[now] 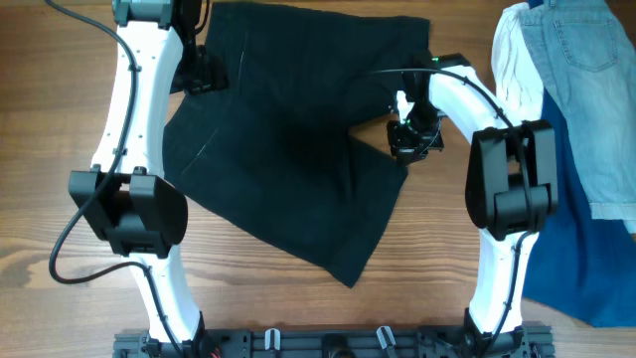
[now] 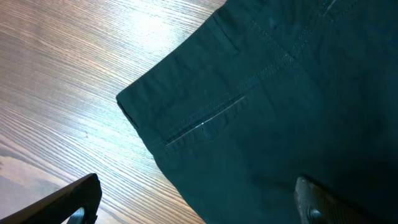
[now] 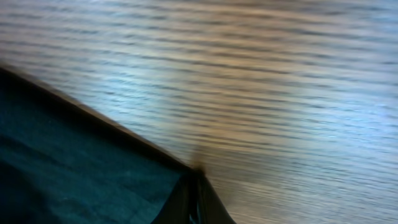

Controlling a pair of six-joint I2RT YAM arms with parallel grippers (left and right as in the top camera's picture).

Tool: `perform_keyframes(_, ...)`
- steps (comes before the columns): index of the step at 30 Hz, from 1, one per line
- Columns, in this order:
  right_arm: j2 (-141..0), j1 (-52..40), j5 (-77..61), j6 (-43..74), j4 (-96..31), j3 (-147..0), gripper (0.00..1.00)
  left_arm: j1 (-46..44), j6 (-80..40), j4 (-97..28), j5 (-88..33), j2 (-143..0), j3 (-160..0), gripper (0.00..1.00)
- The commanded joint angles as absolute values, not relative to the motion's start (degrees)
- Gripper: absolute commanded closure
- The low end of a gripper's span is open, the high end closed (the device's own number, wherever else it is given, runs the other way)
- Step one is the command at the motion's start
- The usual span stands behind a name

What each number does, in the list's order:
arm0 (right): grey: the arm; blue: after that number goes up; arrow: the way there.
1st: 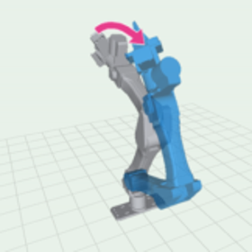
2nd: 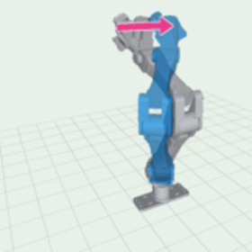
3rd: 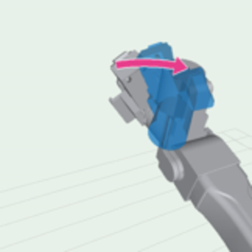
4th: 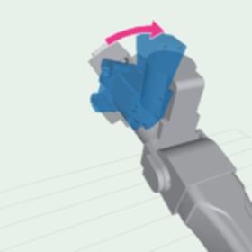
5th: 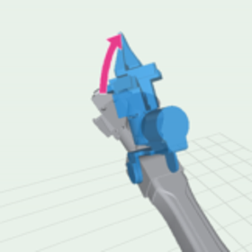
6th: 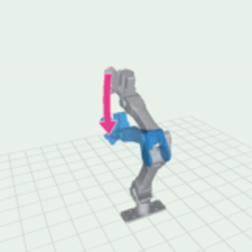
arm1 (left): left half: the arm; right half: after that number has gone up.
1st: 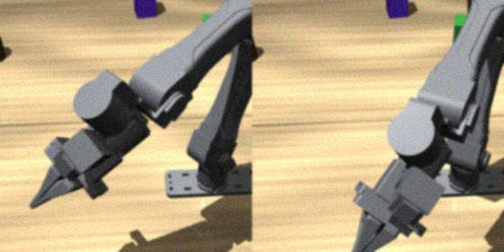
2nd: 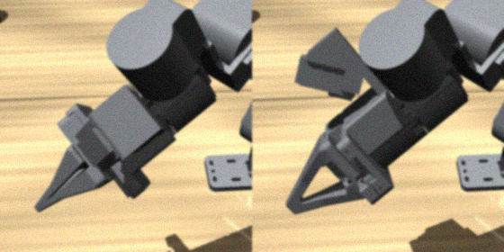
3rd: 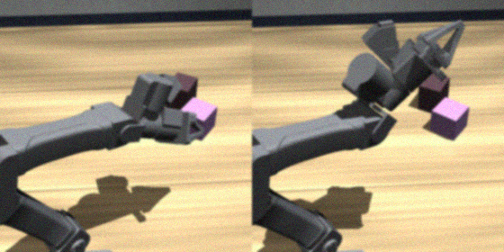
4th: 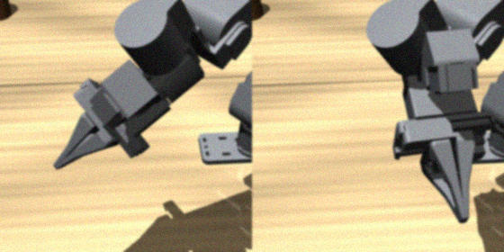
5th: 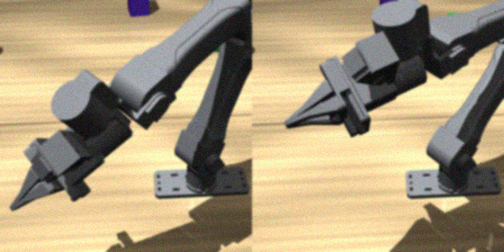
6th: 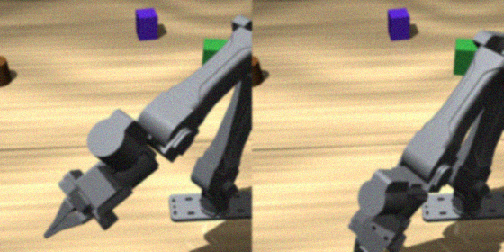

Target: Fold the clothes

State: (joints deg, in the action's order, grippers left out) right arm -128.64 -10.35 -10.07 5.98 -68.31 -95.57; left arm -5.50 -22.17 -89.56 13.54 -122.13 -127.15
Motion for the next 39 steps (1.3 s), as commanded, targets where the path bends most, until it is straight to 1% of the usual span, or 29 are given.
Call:
perform_keyframes(1,-125.6,-5.2,-7.2,4.9,-67.6,-94.5,0.96,-5.2,-21.7,-89.4,12.8,-122.1,-126.6,0.00)
perform_keyframes(4,-122.5,-0.9,-7.4,4.9,-66.3,-94.5,0.96,-5.2,-21.7,-89.4,12.8,-122.1,-126.6,0.00)
perform_keyframes(5,-121.6,0.6,-9.6,3.9,-65.1,-94.5,0.95,-5.2,-21.7,-89.3,12.8,-122.1,-126.6,0.00)
perform_keyframes(6,-121.4,1.2,-12.3,2.0,-65.0,-94.5,0.96,-5.2,-21.7,-89.2,12.8,-122.1,-126.6,0.00)
perform_keyframes(7,-121.4,1.3,-12.2,1.5,-65.3,-94.5,0.95,-5.2,-21.7,-89.1,12.8,-122.1,-126.6,0.00)
perform_keyframes(8,-121.4,1.3,-11.8,1.5,-65.4,-94.5,0.87,-5.2,-21.7,-89.1,12.8,-122.1,-126.6,0.00)
perform_keyframes(9,-121.2,1.3,-11.8,1.6,-65.5,-94.7,0.64,-5.2,-21.7,-89.1,12.8,-122.1,-126.6,0.00)
perform_keyframes(10,-121.0,1.3,-11.8,1.7,-65.3,-95.2,0.57,-5.2,-21.7,-89.1,12.8,-122.1,-126.6,0.00)
perform_keyframes(11,-120.8,1.3,-11.8,2.2,-64.5,-95.9,0.50,-5.2,-21.6,-89.1,12.8,-122.1,-126.6,0.00)
perform_keyframes(12,-120.5,1.4,-11.8,3.2,-63.5,-96.6,0.48,-5.2,-21.6,-89.1,12.8,-122.1,-126.6,0.00)
perform_keyframes(13,-120.2,1.8,-11.8,4.7,-60.4,-97.3,0.40,-5.2,-21.7,-89.1,12.8,-122.1,-126.6,0.00)
perform_keyframes(15,-120.3,2.7,-11.8,8.6,-53.8,-97.1,0.34,-5.2,-21.7,-89.2,12.8,-122.1,-126.6,0.00)
perform_keyframes(16,-120.6,3.0,-11.8,10.5,-51.0,-97.1,0.33,-5.2,-21.7,-89.2,12.8,-122.1,-126.6,0.00)
perform_keyframes(22,-124.2,3.1,-13.2,13.7,-36.4,-96.9,0.37,-5.2,-21.7,-88.9,12.8,-122.1,-126.6,0.00)
perform_keyframes(24,-126.1,3.1,-16.8,13.5,-31.6,-96.9,0.42,-5.2,-21.6,-88.5,12.8,-122.1,-126.6,0.00)
perform_keyframes(26,-128.1,3.1,-16.7,13.5,-29.7,-96.9,0.47,-5.2,-21.6,-88.8,12.8,-122.1,-126.6,0.00)
perform_keyframes(27,-129.1,3.1,-16.1,13.4,-29.3,-96.9,0.47,-5.2,-21.5,-89.0,12.9,-122.1,-126.6,0.00)
perform_keyframes(29,-131.0,3.1,-13.3,13.3,-28.3,-96.9,0.47,-5.2,-21.5,-89.0,12.8,-122.1,-126.6,0.00)
perform_keyframes(34,-132.8,2.6,-12.7,13.7,-26.0,-96.9,0.47,-5.2,-21.5,-89.0,12.8,-122.1,-126.6,0.00)
perform_keyframes(35,-132.8,2.2,-12.7,13.7,-26.2,-96.9,0.51,-5.2,-21.5,-89.0,12.8,-122.1,-126.6,0.00)
perform_keyframes(36,-132.7,1.9,-12.7,13.9,-26.6,-96.9,0.60,-5.2,-21.5,-89.0,12.8,-122.1,-126.6,0.00)
perform_keyframes(37,-132.5,1.7,-12.7,14.4,-27.5,-96.9,0.83,-5.2,-21.5,-89.0,12.8,-122.1,-126.6,0.00)
perform_keyframes(38,-131.7,1.5,-12.6,15.2,-28.9,-96.9,0.96,-5.2,-21.5,-89.0,12.8,-122.1,-126.6,0.00)
perform_keyframes(39,-130.2,1.5,-12.4,15.2,-30.6,-96.9,0.96,-5.2,-21.5,-89.0,12.8,-122.1,-126.6,0.00)
